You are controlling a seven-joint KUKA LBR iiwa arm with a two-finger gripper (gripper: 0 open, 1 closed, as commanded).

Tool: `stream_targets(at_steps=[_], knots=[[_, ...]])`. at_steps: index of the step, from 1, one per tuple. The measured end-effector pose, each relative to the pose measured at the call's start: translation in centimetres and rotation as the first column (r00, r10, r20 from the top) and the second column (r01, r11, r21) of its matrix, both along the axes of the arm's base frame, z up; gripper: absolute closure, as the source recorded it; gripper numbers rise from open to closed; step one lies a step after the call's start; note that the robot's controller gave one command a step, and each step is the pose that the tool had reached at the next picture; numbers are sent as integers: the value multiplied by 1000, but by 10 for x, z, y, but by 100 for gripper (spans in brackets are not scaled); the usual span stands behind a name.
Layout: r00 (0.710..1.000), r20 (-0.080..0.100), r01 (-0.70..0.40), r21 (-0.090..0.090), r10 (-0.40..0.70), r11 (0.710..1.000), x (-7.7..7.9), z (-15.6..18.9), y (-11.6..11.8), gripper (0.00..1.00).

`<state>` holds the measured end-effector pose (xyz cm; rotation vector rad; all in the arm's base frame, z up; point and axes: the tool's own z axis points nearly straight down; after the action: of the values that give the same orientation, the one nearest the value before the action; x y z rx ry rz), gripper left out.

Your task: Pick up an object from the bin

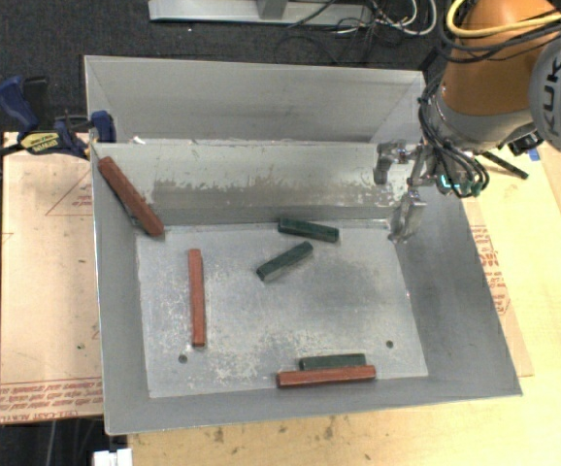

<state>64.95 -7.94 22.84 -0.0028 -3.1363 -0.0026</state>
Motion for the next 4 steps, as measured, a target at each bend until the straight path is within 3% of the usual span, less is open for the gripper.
stream_targets(at_steps=[1, 2, 3, 4], knots=[[1000, 8, -1, -1, 1, 1000, 1, 5, 0, 0], [999, 14, -41, -2, 41, 999, 2, -50, 18, 0], [990, 10, -138, -2, 138, 990, -12, -118, 32, 0], [997, 9, -80, -1, 80, 997, -13, -156, 59, 0]])
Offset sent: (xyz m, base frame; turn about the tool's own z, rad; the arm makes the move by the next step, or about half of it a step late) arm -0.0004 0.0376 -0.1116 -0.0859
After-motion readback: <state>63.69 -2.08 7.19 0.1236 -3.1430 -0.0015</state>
